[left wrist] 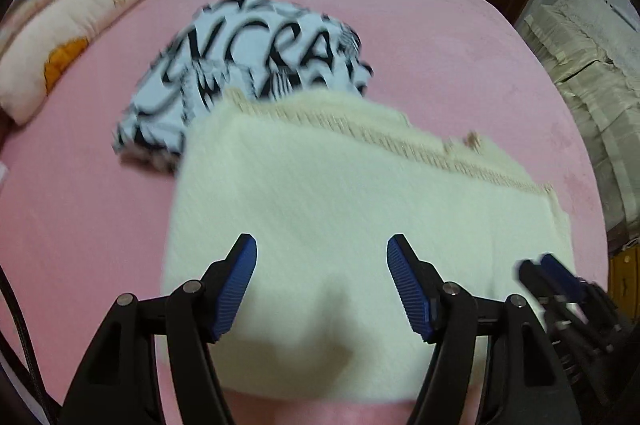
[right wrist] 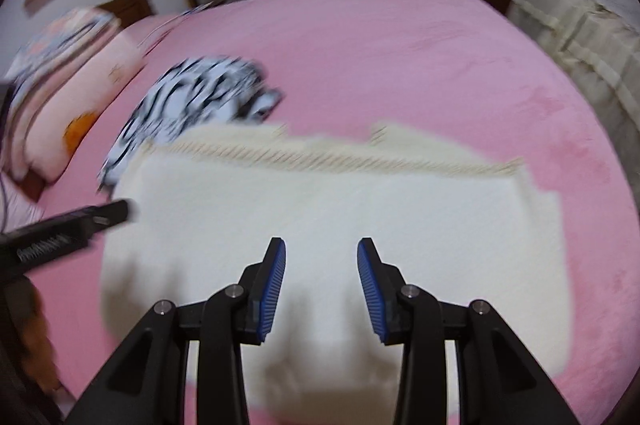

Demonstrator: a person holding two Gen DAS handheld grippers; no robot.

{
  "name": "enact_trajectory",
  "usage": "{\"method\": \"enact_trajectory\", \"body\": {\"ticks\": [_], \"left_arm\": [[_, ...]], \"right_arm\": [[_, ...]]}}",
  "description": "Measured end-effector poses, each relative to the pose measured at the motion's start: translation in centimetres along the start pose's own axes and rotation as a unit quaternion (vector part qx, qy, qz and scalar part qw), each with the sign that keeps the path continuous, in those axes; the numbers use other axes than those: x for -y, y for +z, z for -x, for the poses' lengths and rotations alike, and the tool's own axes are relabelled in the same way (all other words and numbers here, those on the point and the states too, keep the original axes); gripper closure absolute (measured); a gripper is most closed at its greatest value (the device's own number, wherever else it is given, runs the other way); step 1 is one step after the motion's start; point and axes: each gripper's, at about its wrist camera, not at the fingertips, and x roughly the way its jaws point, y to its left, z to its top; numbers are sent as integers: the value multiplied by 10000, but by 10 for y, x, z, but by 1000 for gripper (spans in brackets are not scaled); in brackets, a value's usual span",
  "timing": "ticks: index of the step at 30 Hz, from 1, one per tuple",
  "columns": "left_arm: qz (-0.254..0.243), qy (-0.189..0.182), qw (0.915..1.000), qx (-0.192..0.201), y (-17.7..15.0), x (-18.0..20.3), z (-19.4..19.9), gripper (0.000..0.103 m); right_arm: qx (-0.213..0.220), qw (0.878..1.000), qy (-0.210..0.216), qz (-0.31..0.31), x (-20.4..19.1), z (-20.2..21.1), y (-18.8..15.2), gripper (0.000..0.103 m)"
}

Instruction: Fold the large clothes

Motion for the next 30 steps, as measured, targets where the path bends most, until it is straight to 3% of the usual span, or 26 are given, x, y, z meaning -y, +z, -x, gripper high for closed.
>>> {"method": "enact_trajectory", "body": {"ticks": [3,6,12,19,22,23,30], "left_arm": [[-89,42,9999,-141,-32,7,-21,37],[-423,281,9972,-551,-60,12,-55,37],[-669,377,9963,-375,-67,-7,-59,35],[-349,692,9961,-429,-69,-65,-52,34],[-245,720,9961,-458,-74,-80,-48,33],[-211,820,9953,-468,-76,-83,-47,28],[453,978,9928,-519,-82,-106,-39,27]], "right_arm": [[-159,9998,75,21,-15,-14,-23,65],[-414,9991,-24,21,-15,-32,-44,66],[-625,9954,-685,-242,36,-40,-74,68],[-814,9702,-2277,-152,119,-23,-99,68],[-919,9656,-2413,-306,137,-24,-104,65],[-933,9663,-2365,-401,142,-24,-107,64],[-984,9597,-2599,-408,135,-28,-105,62]]}}
